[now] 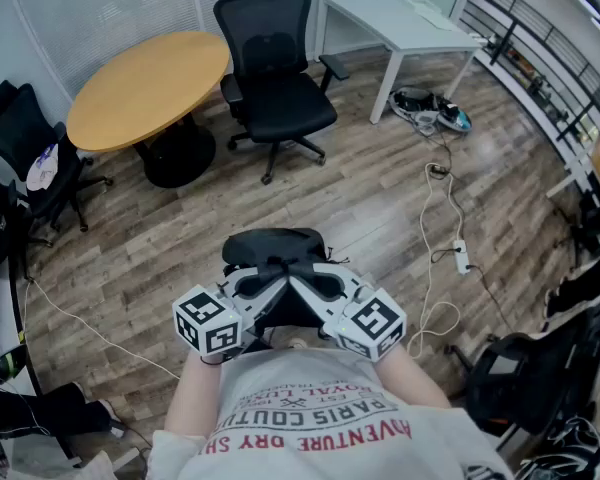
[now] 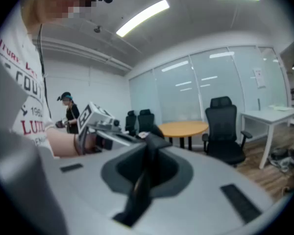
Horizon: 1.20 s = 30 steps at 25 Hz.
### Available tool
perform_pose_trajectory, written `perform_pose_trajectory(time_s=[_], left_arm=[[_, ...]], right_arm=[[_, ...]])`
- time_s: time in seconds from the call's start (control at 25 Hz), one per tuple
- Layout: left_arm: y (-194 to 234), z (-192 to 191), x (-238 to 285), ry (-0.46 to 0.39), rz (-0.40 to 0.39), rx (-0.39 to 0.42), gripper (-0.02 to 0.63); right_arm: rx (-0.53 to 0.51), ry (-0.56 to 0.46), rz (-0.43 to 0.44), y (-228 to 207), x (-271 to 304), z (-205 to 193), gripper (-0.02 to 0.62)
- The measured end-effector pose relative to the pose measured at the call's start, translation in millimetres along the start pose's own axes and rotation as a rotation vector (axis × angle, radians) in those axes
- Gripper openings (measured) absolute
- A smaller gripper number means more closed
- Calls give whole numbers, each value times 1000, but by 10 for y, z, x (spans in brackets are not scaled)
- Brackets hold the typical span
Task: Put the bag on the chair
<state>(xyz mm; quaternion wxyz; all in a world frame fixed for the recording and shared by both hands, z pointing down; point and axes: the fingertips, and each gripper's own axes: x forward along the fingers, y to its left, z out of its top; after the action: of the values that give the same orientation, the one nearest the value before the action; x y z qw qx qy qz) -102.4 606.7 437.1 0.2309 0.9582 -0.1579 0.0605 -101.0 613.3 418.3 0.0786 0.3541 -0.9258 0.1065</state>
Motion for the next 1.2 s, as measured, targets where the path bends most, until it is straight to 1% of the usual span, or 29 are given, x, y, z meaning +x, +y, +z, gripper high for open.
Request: perform_pose_trajectory(time_s=[0.28, 0.56, 0.8, 1.0, 1.2], left_arm=[[52, 8, 22, 3, 7, 2, 52], [108, 78, 129, -18, 34, 26, 52], [223, 262, 230, -31, 43, 87, 52], [415, 446, 320, -45, 7, 152, 52], [836, 799, 442, -77, -51, 183, 52]], right_arm=[[-3, 6, 4, -56, 35, -28, 46], [0, -9, 1, -170, 27, 14, 48], [3, -42, 0, -373, 94, 180, 48], [-1, -82, -22, -627, 258, 323, 48], [-21, -142, -74, -997, 589, 606, 48]])
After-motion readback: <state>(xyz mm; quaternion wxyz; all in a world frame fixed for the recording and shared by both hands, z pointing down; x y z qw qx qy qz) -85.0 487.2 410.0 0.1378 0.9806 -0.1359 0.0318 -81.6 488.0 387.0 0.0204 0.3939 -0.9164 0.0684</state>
